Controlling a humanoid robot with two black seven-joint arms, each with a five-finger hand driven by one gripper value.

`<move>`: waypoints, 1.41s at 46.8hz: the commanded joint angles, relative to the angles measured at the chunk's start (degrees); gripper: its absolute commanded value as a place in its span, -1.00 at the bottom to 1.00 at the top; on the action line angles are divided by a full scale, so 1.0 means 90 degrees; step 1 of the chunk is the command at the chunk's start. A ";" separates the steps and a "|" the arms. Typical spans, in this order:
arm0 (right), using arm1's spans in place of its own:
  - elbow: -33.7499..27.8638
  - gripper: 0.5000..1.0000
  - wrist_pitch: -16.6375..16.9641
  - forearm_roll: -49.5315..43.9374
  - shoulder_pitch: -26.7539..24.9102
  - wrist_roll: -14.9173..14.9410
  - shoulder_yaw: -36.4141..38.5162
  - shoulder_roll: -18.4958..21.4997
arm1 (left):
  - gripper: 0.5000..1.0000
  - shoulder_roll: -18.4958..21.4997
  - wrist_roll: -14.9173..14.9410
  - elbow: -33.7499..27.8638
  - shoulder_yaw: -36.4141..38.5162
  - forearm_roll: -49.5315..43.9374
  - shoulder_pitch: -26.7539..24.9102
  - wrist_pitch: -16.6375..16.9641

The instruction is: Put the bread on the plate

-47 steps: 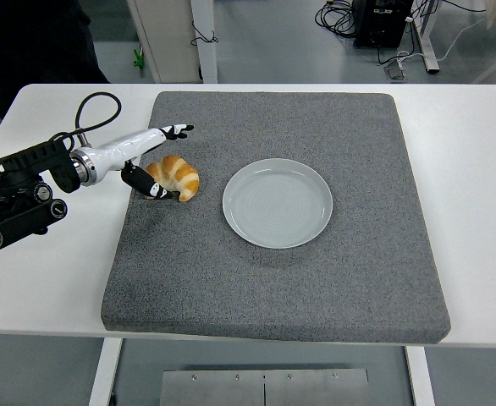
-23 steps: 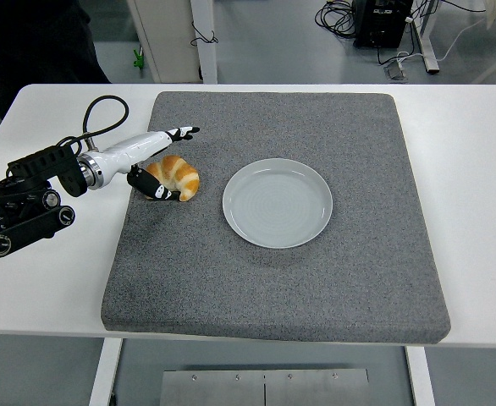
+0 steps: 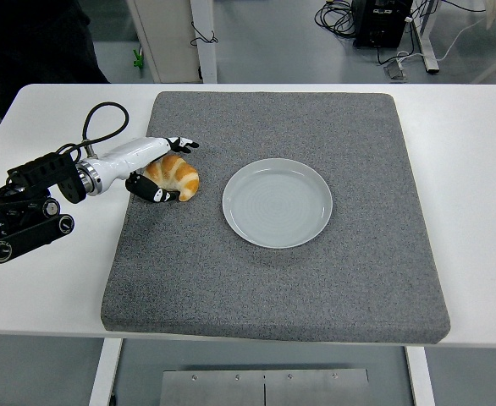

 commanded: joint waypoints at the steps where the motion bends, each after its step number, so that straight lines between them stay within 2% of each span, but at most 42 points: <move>1: 0.0000 1.00 0.0000 0.0000 0.0000 0.0000 0.0000 0.0000 | 0.13 0.0000 -0.0022 0.0013 0.0009 -0.0001 0.0010 -0.0009; 6: 0.0000 1.00 0.0000 0.0000 0.0000 0.0000 0.0000 0.0000 | -0.11 0.0000 -0.0266 0.0023 0.0038 -0.0011 0.0069 0.0001; 8: 0.0000 1.00 0.0000 0.0000 0.0000 0.0000 0.0000 0.0000 | -0.15 0.0000 -0.0334 0.0032 0.0048 -0.0011 0.0079 0.0001; 15: 0.0000 1.00 0.0000 0.0000 0.0000 0.0000 0.0000 0.0000 | -0.39 0.0000 -0.0354 0.0042 0.0048 -0.0020 0.0079 0.0001; 24: 0.0000 1.00 0.0000 0.0000 0.0000 0.0000 0.0000 0.0000 | -0.41 0.0000 -0.0354 0.0042 -0.0011 -0.0089 0.0001 0.0001; 31: 0.0000 1.00 0.0000 0.0000 0.0000 0.0000 0.0000 0.0000 | -0.60 0.0000 -0.0364 0.0042 -0.0060 -0.0089 -0.0136 -0.0009; 48: 0.0000 1.00 0.0000 0.0000 0.0000 0.0000 0.0000 0.0000 | -0.57 0.0088 -0.0374 0.0042 -0.0353 -0.0079 -0.0341 -0.0019; 56: 0.0000 1.00 0.0000 0.0000 0.0000 0.0000 0.0000 0.0000 | -0.55 0.0302 -0.0374 0.0032 -0.0431 -0.0069 -0.0576 -0.0058; 66: 0.0000 1.00 0.0000 0.0000 0.0000 0.0000 0.0000 0.0000 | -0.55 0.0322 -0.0374 0.0042 -0.0480 -0.0050 -0.0888 -0.0077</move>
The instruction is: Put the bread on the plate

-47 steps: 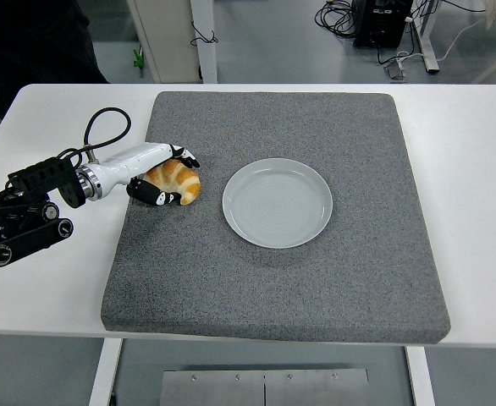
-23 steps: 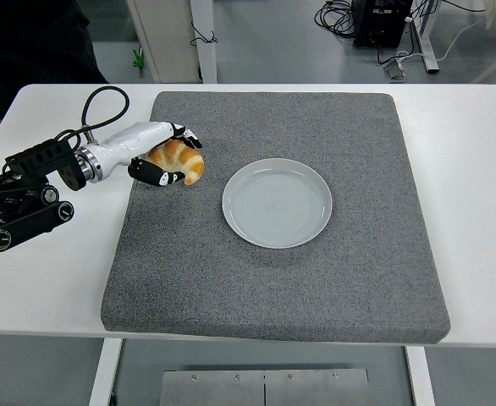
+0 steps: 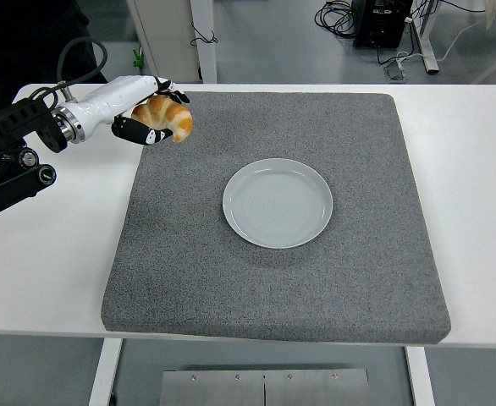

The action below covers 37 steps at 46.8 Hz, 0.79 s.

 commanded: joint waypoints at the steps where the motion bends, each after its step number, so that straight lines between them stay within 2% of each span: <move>1: 0.0001 1.00 0.0000 0.0000 -0.0010 0.0000 0.0000 0.0000 | -0.55 0.0000 0.0001 0.0001 -0.0008 -0.0001 -0.0147 -0.0019; 17: 0.0001 1.00 0.0000 0.0000 -0.0001 0.0000 0.0000 0.0000 | -0.52 0.0019 0.0040 0.0010 -0.0467 0.0038 -0.0518 -0.0556; 25: 0.0001 1.00 0.0000 0.0000 -0.0010 0.0000 0.0000 0.0000 | -0.51 -0.0020 0.0059 0.0010 -0.0545 0.0029 -0.0694 -0.0644; 30: 0.0001 1.00 0.0000 0.0000 -0.0001 0.0000 0.0000 0.0000 | -0.49 -0.0078 0.0079 0.0010 -0.0662 0.0038 -0.0753 -0.0683; 37: 0.0001 1.00 0.0000 0.0000 -0.0001 0.0000 0.0000 0.0000 | -0.49 -0.0283 0.0196 0.0010 -0.0819 0.0038 -0.0860 -0.0937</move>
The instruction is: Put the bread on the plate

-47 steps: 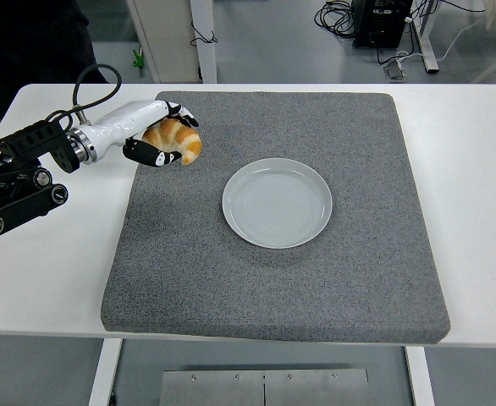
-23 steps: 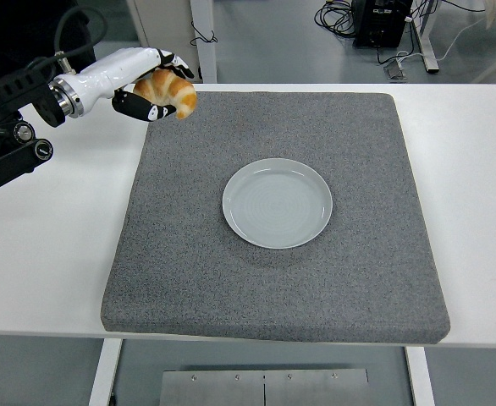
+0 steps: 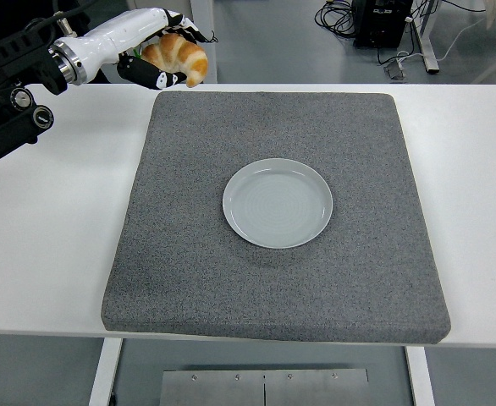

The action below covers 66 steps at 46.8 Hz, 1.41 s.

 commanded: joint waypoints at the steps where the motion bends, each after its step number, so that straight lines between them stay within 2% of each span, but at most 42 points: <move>1: 0.0000 1.00 0.0000 0.0000 0.0002 0.0000 0.0000 0.0000 | -0.49 -0.0071 0.0053 -0.0001 -0.0107 0.0001 -0.0063 -0.0095; 13: 0.0000 1.00 0.0000 0.0000 0.0002 0.0000 0.0000 0.0000 | -0.48 -0.0335 0.0053 -0.0040 -0.0175 0.0001 -0.0248 -0.0125; 19: 0.0000 1.00 0.0000 0.0000 0.0002 0.0000 0.0000 0.0000 | -0.48 -0.0618 0.0062 -0.0040 -0.0175 0.0030 -0.0375 -0.0125; 30: 0.0000 1.00 0.0000 0.0000 0.0002 0.0000 0.0000 0.0000 | -0.48 -0.0725 0.0101 -0.0128 -0.0185 0.0215 -0.0453 -0.0115; 39: 0.0000 1.00 0.0000 0.0000 0.0002 0.0000 0.0000 0.0000 | -0.46 -0.0804 0.0121 -0.0557 -0.0185 0.0333 -0.0395 -0.0115; 49: 0.0000 1.00 0.0000 0.0000 0.0002 0.0000 0.0000 0.0000 | -0.46 -0.0872 0.0375 -0.0928 -0.0185 0.0343 -0.0336 -0.0105; 66: 0.0000 1.00 0.0000 0.0000 0.0002 0.0000 0.0000 0.0000 | -0.46 -0.1282 0.0394 -0.1202 -0.0322 0.0977 0.0240 -0.0066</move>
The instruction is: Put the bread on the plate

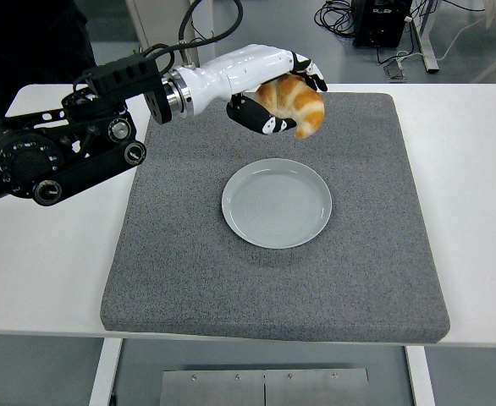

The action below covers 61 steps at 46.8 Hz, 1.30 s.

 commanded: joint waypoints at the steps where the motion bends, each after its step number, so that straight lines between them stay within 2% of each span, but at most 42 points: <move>1: 0.0000 1.00 0.0000 0.0000 0.0003 0.0000 0.0000 0.0000 | -0.46 -0.0104 0.0002 0.0010 -0.0005 0.0082 0.0116 0.0008; 16: 0.0000 1.00 0.0000 0.0000 0.0003 0.0000 0.0000 0.0000 | -0.46 -0.0261 0.0002 0.0118 0.0024 0.0473 0.0449 0.0155; 42: 0.0000 1.00 0.0000 0.0000 0.0003 0.0000 0.0000 0.0000 | -0.46 -0.0934 -0.0086 0.1133 0.0278 0.0971 0.0908 0.0194; 49: 0.0000 1.00 0.0000 0.0000 0.0003 0.0000 0.0000 0.0000 | -0.46 -0.1042 -0.0086 0.1163 0.0600 0.0991 0.0917 0.0496; 61: 0.0000 1.00 0.0000 0.0000 0.0003 0.0000 0.0000 0.0000 | -0.45 -0.1042 -0.0086 0.1221 0.0903 0.0991 0.0986 0.0702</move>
